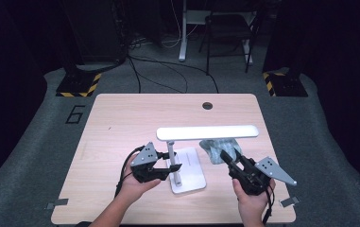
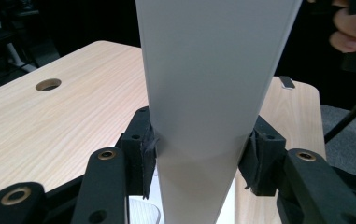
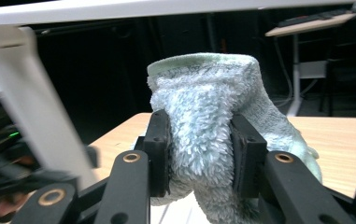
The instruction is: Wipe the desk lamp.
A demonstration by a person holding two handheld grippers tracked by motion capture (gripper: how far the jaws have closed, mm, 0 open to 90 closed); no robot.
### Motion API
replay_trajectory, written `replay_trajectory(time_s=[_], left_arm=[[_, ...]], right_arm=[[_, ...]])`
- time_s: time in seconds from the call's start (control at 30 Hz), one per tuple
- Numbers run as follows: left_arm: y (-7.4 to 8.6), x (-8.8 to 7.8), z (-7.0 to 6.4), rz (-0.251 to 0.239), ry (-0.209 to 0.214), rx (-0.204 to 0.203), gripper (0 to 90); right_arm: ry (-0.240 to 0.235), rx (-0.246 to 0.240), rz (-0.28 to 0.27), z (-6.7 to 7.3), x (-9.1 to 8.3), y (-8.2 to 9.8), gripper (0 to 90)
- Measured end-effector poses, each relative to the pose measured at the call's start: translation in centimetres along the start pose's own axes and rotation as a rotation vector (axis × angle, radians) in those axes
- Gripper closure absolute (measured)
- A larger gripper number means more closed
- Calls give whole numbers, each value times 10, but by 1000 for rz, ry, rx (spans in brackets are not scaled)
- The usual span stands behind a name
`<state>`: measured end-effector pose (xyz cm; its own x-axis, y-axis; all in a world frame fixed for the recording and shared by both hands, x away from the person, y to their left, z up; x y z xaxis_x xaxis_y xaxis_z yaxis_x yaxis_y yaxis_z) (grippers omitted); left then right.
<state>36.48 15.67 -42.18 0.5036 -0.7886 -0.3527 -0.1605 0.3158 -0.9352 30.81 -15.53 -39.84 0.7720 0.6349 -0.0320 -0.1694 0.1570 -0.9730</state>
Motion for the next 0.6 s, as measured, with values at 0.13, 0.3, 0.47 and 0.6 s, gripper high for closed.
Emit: replay_trajectory(time_s=[0.13, 0.3, 0.47, 0.6], left_arm=[[-1, 0, 5, 9, -38, -17, 525], [-1, -1, 11, 17, -94, -31, 525], [0, -3, 16, 20, -107, -39, 525], [0, -4, 17, 22, -106, -40, 525]], right_arm=[[-74, -28, 5, 15, -2, -5, 647], [-145, -55, -14, 30, -6, -18, 647], [-165, -75, -41, 36, -11, -33, 646], [-156, -84, -64, 33, -13, -46, 647]])
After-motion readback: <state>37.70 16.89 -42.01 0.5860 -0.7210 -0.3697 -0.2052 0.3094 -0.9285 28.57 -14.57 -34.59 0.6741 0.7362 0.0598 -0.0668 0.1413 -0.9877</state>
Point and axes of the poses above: each handheld gripper's, and its own axes: x roughly forward along the jaws, y roughly out of its underside, z roughly to its left, the point moved 1 cm from there along x, roughly forward along the jaws, and after that the axes turned 6 degrees about -y, right-handed, at the moved point
